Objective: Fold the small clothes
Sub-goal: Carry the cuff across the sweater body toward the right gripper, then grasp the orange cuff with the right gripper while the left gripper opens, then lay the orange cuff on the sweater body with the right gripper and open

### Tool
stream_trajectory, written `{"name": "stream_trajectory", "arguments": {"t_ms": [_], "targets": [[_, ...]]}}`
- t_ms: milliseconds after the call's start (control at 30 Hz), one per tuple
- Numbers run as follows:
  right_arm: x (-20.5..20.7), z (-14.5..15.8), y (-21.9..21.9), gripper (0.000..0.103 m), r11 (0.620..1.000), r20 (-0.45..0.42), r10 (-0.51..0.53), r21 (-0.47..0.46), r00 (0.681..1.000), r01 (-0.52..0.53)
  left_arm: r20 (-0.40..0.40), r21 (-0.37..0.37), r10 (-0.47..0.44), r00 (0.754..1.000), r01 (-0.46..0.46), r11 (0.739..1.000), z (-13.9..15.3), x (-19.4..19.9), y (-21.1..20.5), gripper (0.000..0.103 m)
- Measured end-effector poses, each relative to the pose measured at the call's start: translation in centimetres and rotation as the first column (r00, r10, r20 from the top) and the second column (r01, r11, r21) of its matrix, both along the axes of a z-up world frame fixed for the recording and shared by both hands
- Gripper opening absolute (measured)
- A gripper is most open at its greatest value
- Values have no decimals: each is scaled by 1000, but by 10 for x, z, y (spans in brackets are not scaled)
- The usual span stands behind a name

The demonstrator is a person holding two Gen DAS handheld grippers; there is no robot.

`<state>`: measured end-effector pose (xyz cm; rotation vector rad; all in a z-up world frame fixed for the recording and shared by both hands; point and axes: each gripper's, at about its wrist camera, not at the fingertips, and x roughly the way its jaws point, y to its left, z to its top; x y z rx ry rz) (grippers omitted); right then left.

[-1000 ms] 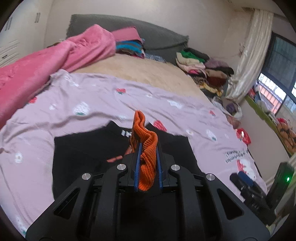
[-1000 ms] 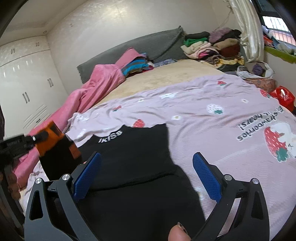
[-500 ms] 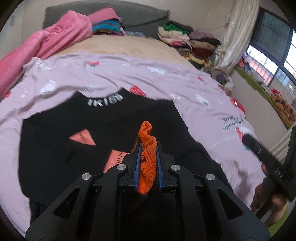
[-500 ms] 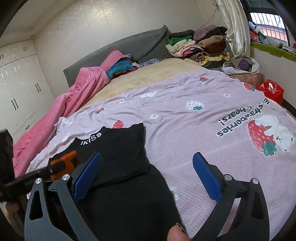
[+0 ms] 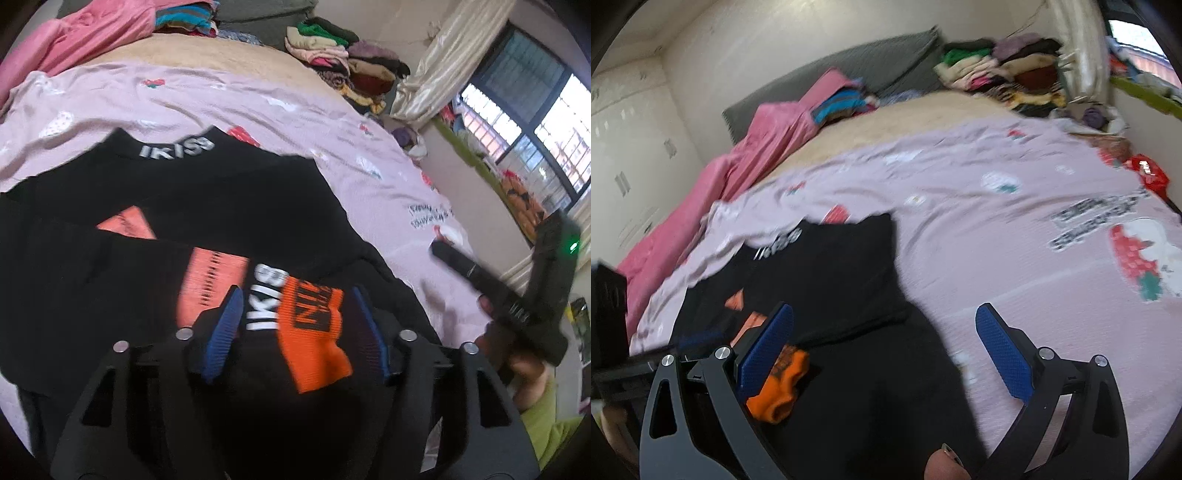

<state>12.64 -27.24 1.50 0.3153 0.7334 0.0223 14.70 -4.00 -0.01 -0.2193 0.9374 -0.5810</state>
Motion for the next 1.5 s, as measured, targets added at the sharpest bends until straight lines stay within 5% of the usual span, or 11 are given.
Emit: {"name": "stream_trajectory", "arguments": {"t_ms": [167,300,367,433,633,967,1500], "targets": [[13,-21,39,95,990,-82,133,59,988,-128,47,92,147,988,-150,984,8,16,49,61],[25,-39,67,75,978,-143,198,99,970,-185,72,105,258,963,-265,959,13,25,89,63],[30,-48,77,51,972,-171,222,119,960,-203,76,84,307,949,-313,946,16,28,111,64],[31,-49,87,12,966,-171,251,112,953,-235,86,85,333,939,-340,936,18,30,123,64],[34,-10,102,8,952,-60,305,12,951,-304,103,59,411,906,-417,907,28,33,160,64],[59,85,118,8,897,132,422,-205,897,-392,130,53,478,869,-487,872,35,34,183,64],[80,35,79,8,938,52,288,-218,956,-271,121,142,366,923,-381,913,11,45,138,64]]}}
